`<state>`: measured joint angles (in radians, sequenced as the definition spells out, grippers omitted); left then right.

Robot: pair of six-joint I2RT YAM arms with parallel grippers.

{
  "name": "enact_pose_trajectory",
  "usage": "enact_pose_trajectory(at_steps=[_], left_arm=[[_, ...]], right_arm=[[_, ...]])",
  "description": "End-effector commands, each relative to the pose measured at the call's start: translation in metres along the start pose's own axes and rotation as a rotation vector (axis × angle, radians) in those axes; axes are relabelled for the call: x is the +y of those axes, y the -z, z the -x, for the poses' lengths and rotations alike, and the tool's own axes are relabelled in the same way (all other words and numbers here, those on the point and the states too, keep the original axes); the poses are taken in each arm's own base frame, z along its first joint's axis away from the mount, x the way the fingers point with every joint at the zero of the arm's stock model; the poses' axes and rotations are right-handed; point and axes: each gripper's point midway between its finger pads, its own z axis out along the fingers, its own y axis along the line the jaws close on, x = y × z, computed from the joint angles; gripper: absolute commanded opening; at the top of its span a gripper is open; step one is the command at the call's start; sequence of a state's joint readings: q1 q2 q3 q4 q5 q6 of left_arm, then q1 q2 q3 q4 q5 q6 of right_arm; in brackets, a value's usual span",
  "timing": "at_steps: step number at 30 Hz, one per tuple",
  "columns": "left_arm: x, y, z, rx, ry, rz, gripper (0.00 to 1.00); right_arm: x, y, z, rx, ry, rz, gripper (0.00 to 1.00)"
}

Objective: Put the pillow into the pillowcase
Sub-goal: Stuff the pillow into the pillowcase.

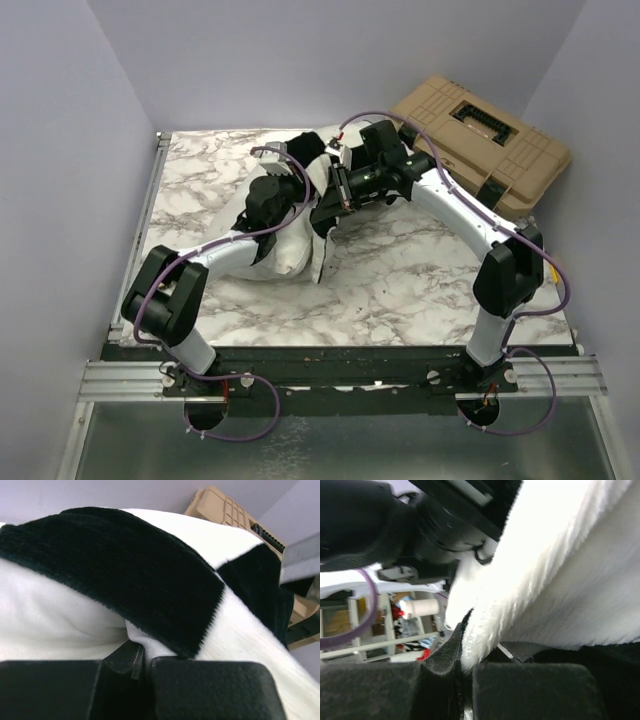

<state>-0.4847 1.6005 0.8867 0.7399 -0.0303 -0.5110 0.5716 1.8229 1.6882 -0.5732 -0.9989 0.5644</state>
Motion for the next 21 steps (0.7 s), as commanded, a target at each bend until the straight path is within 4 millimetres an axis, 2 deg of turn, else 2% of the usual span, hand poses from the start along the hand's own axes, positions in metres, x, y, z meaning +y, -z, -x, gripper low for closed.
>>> enact_pose_trajectory(at_steps=[1,2,3,5,6,8,11,14,17,21], left_arm=[[-0.016,-0.006,0.028,-0.144,0.09,-0.062,0.0],[-0.015,-0.004,0.026,-0.138,0.095,-0.064,0.0],[-0.017,0.001,0.027,-0.138,0.098,-0.069,0.0],[-0.015,0.01,0.025,-0.133,0.104,-0.066,0.0],[-0.014,0.016,0.026,-0.136,0.108,-0.062,0.0],[-0.011,0.027,0.024,-0.138,0.123,-0.045,0.0],[-0.01,0.038,0.022,-0.134,0.148,-0.045,0.0],[-0.012,0.044,0.021,-0.126,0.167,-0.056,0.0],[-0.015,0.046,0.022,-0.126,0.184,-0.065,0.0],[-0.018,0.047,0.026,-0.132,0.199,-0.075,0.0]], right_arm=[[0.005,0.005,-0.085,0.258,0.048,-0.075,0.0],[-0.014,0.004,-0.09,0.266,0.04,-0.143,0.0],[-0.023,0.004,-0.094,0.271,0.04,-0.178,0.02],[-0.04,0.009,-0.088,0.227,0.05,-0.302,0.2],[-0.043,0.014,-0.08,0.187,0.077,-0.357,0.37],[-0.039,0.024,-0.059,0.091,0.12,-0.439,0.59],[-0.022,0.043,-0.027,-0.065,0.199,-0.515,0.79],[-0.015,0.061,-0.002,-0.174,0.257,-0.607,0.85],[-0.025,0.07,0.015,-0.225,0.307,-0.691,0.86],[-0.049,0.059,0.029,-0.229,0.355,-0.753,0.86]])
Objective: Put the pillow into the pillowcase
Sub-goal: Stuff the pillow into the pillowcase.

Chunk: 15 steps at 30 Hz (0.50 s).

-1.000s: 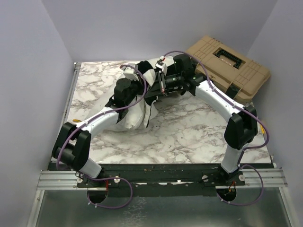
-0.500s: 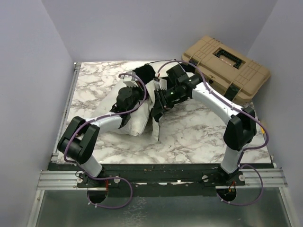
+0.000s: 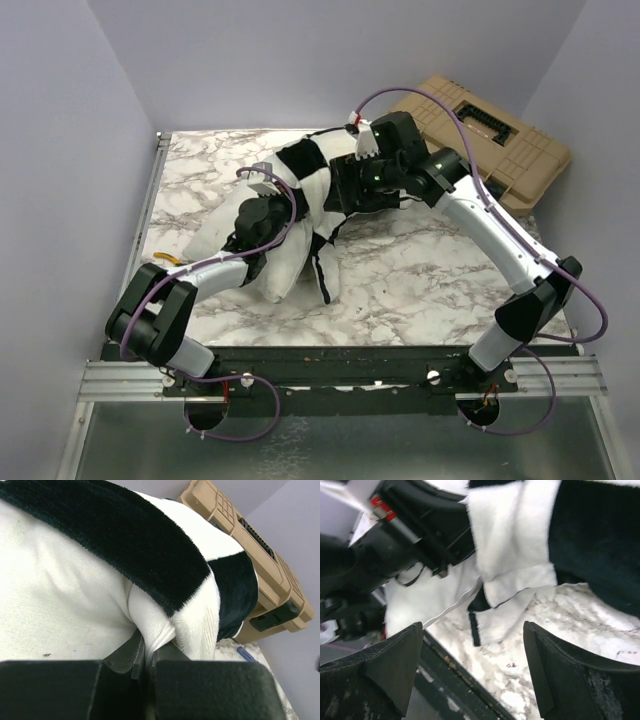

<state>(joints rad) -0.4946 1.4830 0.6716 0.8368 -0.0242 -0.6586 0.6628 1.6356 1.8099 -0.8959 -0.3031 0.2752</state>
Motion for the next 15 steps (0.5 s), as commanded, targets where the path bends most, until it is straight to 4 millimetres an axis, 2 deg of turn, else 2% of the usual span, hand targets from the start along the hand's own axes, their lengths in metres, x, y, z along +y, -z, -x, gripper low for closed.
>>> enact_pose_trajectory(at_steps=[1,4,9,15], left_arm=[[-0.027,0.003,0.043,-0.134,0.052,-0.078,0.0],[-0.031,0.004,0.042,-0.122,0.052,-0.096,0.0],[-0.034,0.007,0.042,-0.112,0.068,-0.106,0.0],[-0.04,0.006,0.039,-0.083,0.061,-0.126,0.0]], right_arm=[[-0.038,-0.037,0.005,-0.013,0.055,-0.157,0.86],[-0.043,-0.058,0.011,-0.02,0.058,-0.16,0.82],[-0.036,-0.084,0.015,-0.026,0.075,-0.091,0.74],[-0.022,-0.102,0.018,-0.055,0.091,-0.012,0.77]])
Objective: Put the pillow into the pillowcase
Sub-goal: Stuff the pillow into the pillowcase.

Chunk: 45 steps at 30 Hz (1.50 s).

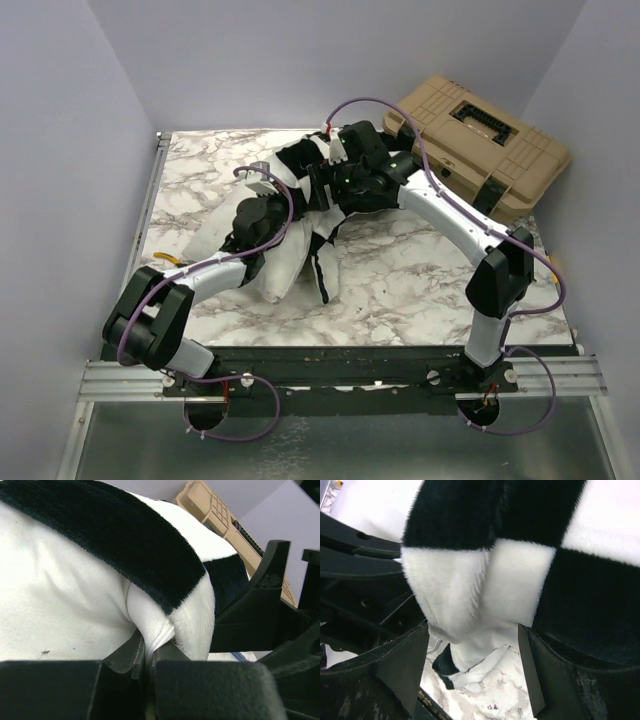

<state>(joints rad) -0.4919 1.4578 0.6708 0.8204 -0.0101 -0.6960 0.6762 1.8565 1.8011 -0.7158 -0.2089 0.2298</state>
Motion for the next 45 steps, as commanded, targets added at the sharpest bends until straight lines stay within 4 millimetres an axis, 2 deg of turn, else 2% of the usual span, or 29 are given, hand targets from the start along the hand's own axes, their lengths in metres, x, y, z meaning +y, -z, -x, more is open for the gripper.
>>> enact_pose_trajectory(at_steps=[1,2,3,6,8,9,11,14,16,19,23,26,28,32,34,36,38,41,45], left_arm=[[-0.036,0.002,0.034,-0.079,0.022,-0.119,0.0],[-0.037,0.002,0.034,-0.076,0.022,-0.123,0.0],[-0.039,0.001,0.034,-0.071,0.022,-0.129,0.0],[-0.039,0.0,0.034,-0.067,0.02,-0.13,0.0],[-0.038,-0.001,0.034,-0.068,0.017,-0.125,0.0],[-0.038,-0.001,0.034,-0.069,0.015,-0.125,0.0],[-0.039,-0.002,0.035,-0.073,0.007,-0.125,0.0],[-0.041,-0.007,0.038,-0.078,-0.005,-0.131,0.0],[-0.045,-0.013,0.039,-0.074,-0.017,-0.149,0.0],[-0.058,-0.022,0.045,-0.086,-0.042,-0.192,0.0],[-0.059,-0.034,0.056,-0.137,-0.063,-0.17,0.0],[-0.055,-0.042,0.055,-0.148,-0.07,-0.15,0.0],[-0.051,-0.045,0.05,-0.137,-0.068,-0.143,0.0],[-0.045,-0.034,0.042,-0.093,-0.072,-0.129,0.0],[-0.04,-0.022,0.029,-0.007,-0.073,-0.113,0.21],[-0.034,-0.007,0.022,0.084,-0.055,-0.057,0.46],[-0.026,0.009,0.019,0.179,-0.061,0.038,0.62],[-0.018,0.04,0.019,0.344,-0.101,0.182,0.72],[-0.014,0.083,0.033,0.472,-0.102,0.316,0.74]], right_arm=[[0.022,-0.007,0.022,-0.091,0.043,0.085,0.77],[0.022,-0.01,0.023,-0.095,0.04,0.086,0.74],[0.021,-0.012,0.024,-0.098,0.036,0.082,0.68],[0.013,-0.018,0.023,-0.08,0.017,0.038,0.29],[0.012,-0.013,0.023,-0.075,0.016,0.023,0.09],[0.014,-0.006,0.025,-0.08,0.016,0.024,0.04],[0.023,0.013,0.03,-0.095,0.019,0.054,0.01],[0.064,0.047,0.028,-0.088,0.066,0.26,0.0],[0.094,0.069,0.018,-0.04,0.07,0.434,0.0],[0.125,0.095,0.0,0.049,0.043,0.638,0.0],[0.151,0.125,-0.011,0.126,0.044,0.804,0.0],[0.163,0.142,-0.026,0.201,0.058,0.919,0.0],[0.158,0.138,-0.043,0.245,0.042,0.91,0.0],[0.122,0.095,-0.083,0.337,-0.022,0.697,0.0],[0.111,0.079,-0.091,0.351,-0.054,0.626,0.0],[0.108,0.071,-0.089,0.351,-0.076,0.594,0.0],[0.105,0.065,-0.085,0.345,-0.088,0.569,0.0],[0.1,0.058,-0.082,0.331,-0.097,0.523,0.0],[0.102,0.057,-0.073,0.305,-0.109,0.527,0.0]])
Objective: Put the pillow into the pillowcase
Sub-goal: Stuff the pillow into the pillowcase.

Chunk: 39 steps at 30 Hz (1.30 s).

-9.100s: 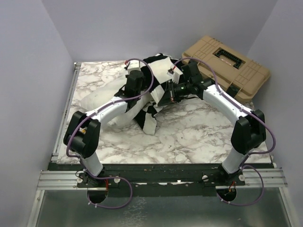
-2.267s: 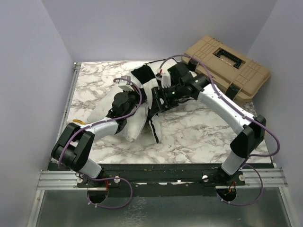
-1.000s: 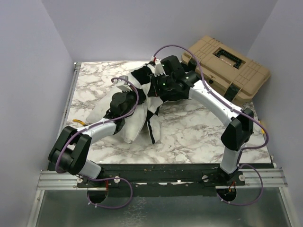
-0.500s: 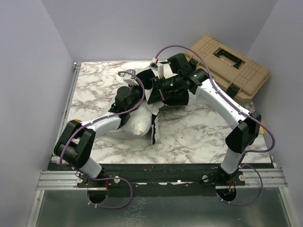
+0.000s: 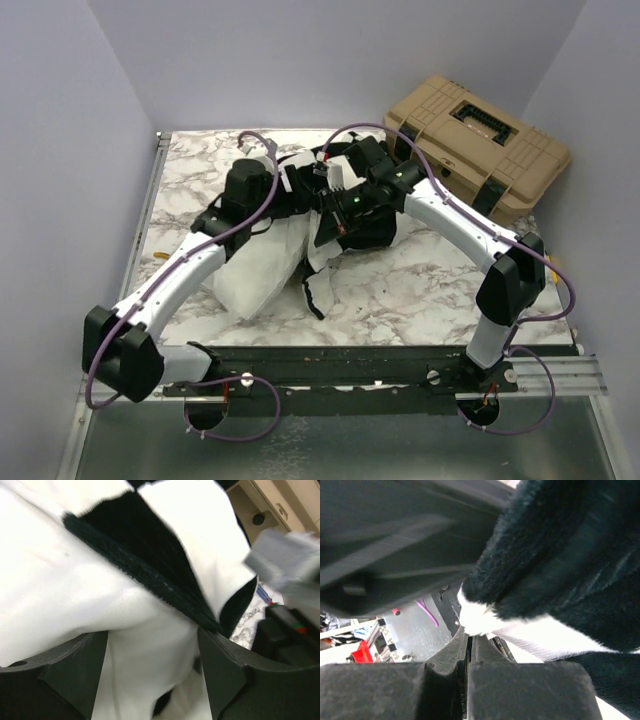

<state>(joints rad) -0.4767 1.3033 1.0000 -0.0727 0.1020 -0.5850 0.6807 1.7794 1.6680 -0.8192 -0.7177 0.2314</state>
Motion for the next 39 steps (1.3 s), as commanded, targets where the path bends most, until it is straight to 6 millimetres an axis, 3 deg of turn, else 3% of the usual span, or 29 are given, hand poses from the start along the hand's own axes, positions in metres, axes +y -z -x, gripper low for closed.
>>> enact_pose_trajectory(at_steps=[1,4,6,13,18,22,24,26,28,30,32,34,37,39], left_arm=[[0.013,0.063,0.011,0.119,0.022,0.18,0.74],[0.031,0.088,0.012,0.182,0.085,0.307,0.75],[0.03,0.096,0.02,0.201,0.123,0.333,0.75],[-0.022,0.059,0.023,0.255,0.386,0.029,0.74],[-0.042,0.044,0.008,0.296,0.56,-0.141,0.73],[-0.044,0.039,0.008,0.267,0.588,-0.188,0.71],[-0.049,0.037,0.017,0.228,0.595,-0.232,0.63],[-0.051,0.036,0.026,0.176,0.589,-0.249,0.36],[-0.049,0.037,0.035,0.112,0.558,-0.247,0.17],[-0.045,0.043,0.041,0.052,0.504,-0.236,0.0],[-0.04,0.051,0.042,0.006,0.46,-0.223,0.0],[-0.037,0.063,0.042,-0.04,0.411,-0.217,0.0],[-0.036,0.079,0.037,-0.071,0.335,-0.233,0.0],[-0.036,0.085,0.027,-0.056,0.279,-0.253,0.0]], right_arm=[[0.033,0.0,-0.006,0.035,-0.04,0.082,0.0],[0.038,0.001,-0.004,0.029,-0.037,0.109,0.0],[0.04,0.003,-0.003,0.022,-0.03,0.115,0.0],[0.06,0.015,0.006,-0.048,0.033,0.183,0.0],[0.067,0.02,0.011,-0.069,0.052,0.193,0.0],[0.075,0.023,0.016,-0.082,0.07,0.226,0.0],[0.077,0.024,0.017,-0.088,0.072,0.232,0.0],[0.073,0.022,0.014,-0.08,0.061,0.223,0.0],[0.064,0.019,0.011,-0.07,0.045,0.178,0.0],[0.056,0.023,0.018,-0.106,0.041,0.102,0.13],[0.048,0.037,0.035,-0.18,0.026,0.012,0.45],[0.039,0.057,0.055,-0.271,-0.016,-0.063,0.65],[0.032,0.087,0.084,-0.387,-0.102,-0.073,0.8],[0.025,0.093,0.096,-0.39,-0.163,-0.061,0.81]])
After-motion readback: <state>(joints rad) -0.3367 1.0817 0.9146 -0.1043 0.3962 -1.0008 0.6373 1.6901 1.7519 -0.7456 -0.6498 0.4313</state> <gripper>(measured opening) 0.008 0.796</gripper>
